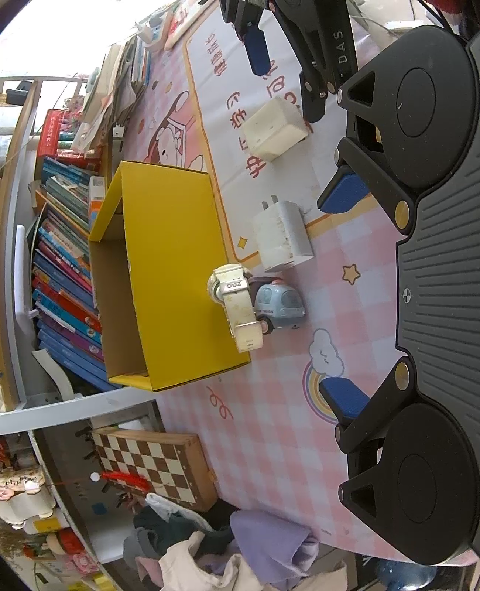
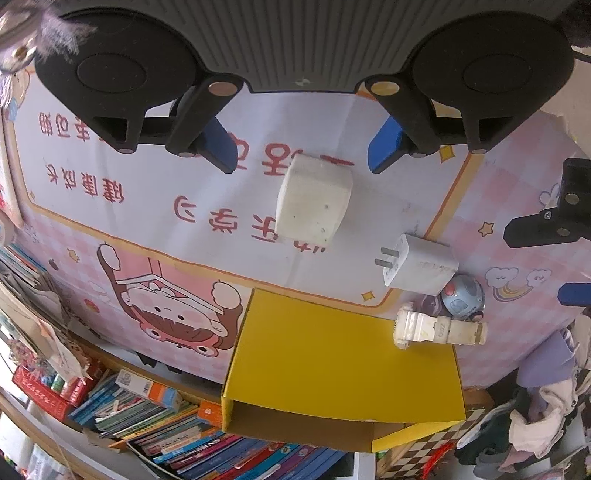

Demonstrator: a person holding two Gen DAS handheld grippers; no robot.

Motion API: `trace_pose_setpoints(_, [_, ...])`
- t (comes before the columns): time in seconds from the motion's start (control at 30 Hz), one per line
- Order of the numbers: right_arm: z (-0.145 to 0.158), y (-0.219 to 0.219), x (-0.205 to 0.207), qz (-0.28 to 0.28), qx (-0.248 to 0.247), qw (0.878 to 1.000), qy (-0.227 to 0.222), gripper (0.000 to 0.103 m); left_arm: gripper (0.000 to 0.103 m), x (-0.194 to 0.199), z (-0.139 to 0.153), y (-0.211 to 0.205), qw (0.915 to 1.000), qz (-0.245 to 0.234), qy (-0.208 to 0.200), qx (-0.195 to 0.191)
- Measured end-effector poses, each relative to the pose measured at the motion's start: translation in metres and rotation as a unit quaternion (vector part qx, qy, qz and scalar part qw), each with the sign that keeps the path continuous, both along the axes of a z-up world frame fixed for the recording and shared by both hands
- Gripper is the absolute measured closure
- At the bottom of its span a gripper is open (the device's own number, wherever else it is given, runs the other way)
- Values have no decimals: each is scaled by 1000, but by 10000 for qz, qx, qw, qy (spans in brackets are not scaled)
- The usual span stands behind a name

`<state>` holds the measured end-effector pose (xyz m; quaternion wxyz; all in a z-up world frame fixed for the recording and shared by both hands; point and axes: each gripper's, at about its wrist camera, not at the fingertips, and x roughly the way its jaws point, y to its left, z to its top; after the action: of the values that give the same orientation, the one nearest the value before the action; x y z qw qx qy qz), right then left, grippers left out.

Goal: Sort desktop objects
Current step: 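Close the right tool on the white foam block while the left tool grasps the large white charger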

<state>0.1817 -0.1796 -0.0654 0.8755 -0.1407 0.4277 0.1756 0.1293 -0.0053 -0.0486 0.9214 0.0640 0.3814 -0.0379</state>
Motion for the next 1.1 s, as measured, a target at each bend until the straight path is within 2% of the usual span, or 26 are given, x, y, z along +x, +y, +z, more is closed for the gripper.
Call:
trace_pose_setpoints(0.17, [-1, 3, 10, 110, -39, 9999, 31, 31, 8, 7, -3, -3, 9999, -54, 36, -83])
trace_pose_setpoints(0.4, [-4, 6, 25, 258, -60, 9996, 96, 32, 16, 18, -8, -5, 9994, -70, 194, -288])
trace_pose_setpoints(0.57, [-8, 6, 35, 409, -11, 9989, 250, 42, 18, 23, -11, -13, 9990, -167, 256, -313])
trace_pose_setpoints(0.67, [-9, 5, 38, 593, 134, 9975, 368, 56, 21, 28, -14, -18, 9988, -226, 298, -321])
trace_pose_setpoints(0.77, [-8, 6, 38, 761, 98, 9965, 323, 60, 21, 34, -17, -23, 9985, -243, 356, -348])
trace_pose_setpoints(1.0, [-4, -4, 45, 795, 72, 9966, 216, 65, 22, 48, -25, -32, 9979, -231, 442, -420])
trace_pose_setpoints(1.1, [-4, -6, 47, 843, 60, 9961, 237, 65, 29, 54, -30, -36, 9979, -208, 483, -388])
